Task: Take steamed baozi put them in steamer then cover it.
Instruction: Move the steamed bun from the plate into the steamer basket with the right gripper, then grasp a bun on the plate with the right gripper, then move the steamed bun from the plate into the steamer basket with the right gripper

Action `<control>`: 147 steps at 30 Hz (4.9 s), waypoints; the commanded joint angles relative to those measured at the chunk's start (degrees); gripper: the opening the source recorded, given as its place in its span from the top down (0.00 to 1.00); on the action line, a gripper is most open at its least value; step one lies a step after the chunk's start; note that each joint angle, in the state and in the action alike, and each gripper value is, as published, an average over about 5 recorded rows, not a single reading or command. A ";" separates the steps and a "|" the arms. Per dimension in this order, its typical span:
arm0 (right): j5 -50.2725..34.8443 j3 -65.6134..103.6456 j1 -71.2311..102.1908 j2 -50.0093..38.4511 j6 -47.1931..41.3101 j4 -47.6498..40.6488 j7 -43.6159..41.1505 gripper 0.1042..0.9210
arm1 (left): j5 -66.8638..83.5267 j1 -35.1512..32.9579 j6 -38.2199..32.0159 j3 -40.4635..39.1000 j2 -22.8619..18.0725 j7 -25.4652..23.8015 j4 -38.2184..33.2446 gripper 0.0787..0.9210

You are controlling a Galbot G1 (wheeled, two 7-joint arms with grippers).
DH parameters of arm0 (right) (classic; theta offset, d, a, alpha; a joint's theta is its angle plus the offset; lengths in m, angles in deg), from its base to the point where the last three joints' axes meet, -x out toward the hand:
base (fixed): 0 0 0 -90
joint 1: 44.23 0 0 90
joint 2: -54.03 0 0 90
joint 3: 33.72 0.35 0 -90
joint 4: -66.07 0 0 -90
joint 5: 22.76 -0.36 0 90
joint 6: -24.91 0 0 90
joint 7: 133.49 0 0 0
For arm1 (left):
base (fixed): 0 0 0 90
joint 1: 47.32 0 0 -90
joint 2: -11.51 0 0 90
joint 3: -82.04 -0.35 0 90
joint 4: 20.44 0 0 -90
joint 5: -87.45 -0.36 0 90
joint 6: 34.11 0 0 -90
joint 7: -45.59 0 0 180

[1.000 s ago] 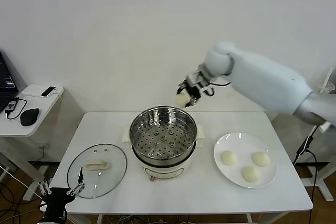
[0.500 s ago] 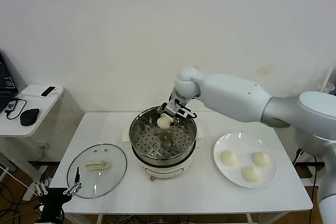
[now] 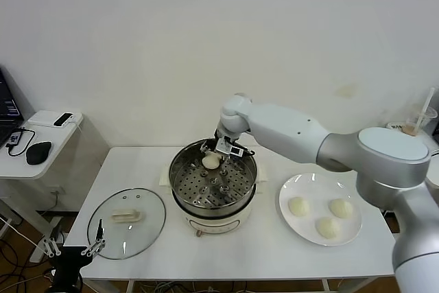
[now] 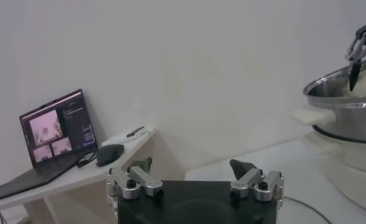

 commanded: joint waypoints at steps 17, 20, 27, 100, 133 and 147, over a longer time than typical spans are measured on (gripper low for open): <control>-25.34 -1.05 -11.01 -10.39 -26.33 17.38 -11.67 0.12 | 0.94 0.79 0.72 -0.24 1.24 -0.36 -0.62 0.12; -29.36 -0.26 -13.58 -17.61 -35.59 25.58 -13.41 0.12 | 1.56 1.53 1.13 -0.29 1.77 -0.43 -0.61 0.12; -30.00 1.55 -14.64 -38.35 -46.35 40.95 -13.32 0.12 | 1.88 3.14 1.52 -1.66 3.08 -0.69 -1.19 0.12; -11.87 31.42 34.80 -36.19 -53.14 22.04 -6.23 0.25 | 0.88 4.43 2.19 -1.74 4.37 -0.98 2.65 0.12; -34.15 8.87 -10.29 -41.37 -58.20 37.28 -9.90 0.35 | 1.68 4.76 2.20 -1.77 5.80 -0.97 1.54 0.12; -46.90 5.45 -7.04 -11.69 -66.77 27.26 -1.06 0.35 | 1.97 5.54 2.24 -0.69 5.16 -0.98 1.83 0.12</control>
